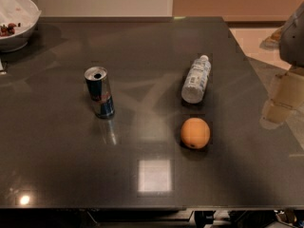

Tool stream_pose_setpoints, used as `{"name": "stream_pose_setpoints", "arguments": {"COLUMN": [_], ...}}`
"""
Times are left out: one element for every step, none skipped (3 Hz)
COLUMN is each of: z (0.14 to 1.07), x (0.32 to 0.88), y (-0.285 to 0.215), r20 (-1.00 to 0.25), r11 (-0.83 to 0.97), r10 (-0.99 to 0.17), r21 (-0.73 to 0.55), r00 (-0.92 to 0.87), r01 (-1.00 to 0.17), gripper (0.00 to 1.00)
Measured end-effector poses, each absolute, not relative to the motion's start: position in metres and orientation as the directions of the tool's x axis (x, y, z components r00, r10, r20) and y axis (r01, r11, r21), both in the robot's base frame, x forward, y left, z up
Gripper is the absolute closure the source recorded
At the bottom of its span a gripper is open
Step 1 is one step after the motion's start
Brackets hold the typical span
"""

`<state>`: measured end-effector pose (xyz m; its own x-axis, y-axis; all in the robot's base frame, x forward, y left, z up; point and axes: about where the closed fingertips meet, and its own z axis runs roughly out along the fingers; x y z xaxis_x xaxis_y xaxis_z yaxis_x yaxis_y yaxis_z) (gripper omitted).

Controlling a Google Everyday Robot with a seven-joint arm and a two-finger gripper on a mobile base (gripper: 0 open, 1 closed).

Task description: Move blue plastic bottle near redbull can

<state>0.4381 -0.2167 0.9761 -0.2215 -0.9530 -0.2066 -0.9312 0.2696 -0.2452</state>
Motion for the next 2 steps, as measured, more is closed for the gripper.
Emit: {"name": "stream_pose_setpoints", "arguments": {"z": [0.9761,0.9767], "x": [0.4381,0.4435], "y": [-0.2167,-0.2139], "r20": [-0.207,-0.201], "r11": [0.27,0.283], "r10": [-0.953,-0.95], "r21": [-0.245,-0.233], "r00": [-0.222,-0.239], "r01": [-0.931,-0.93], "gripper": [0.0,0.0]}}
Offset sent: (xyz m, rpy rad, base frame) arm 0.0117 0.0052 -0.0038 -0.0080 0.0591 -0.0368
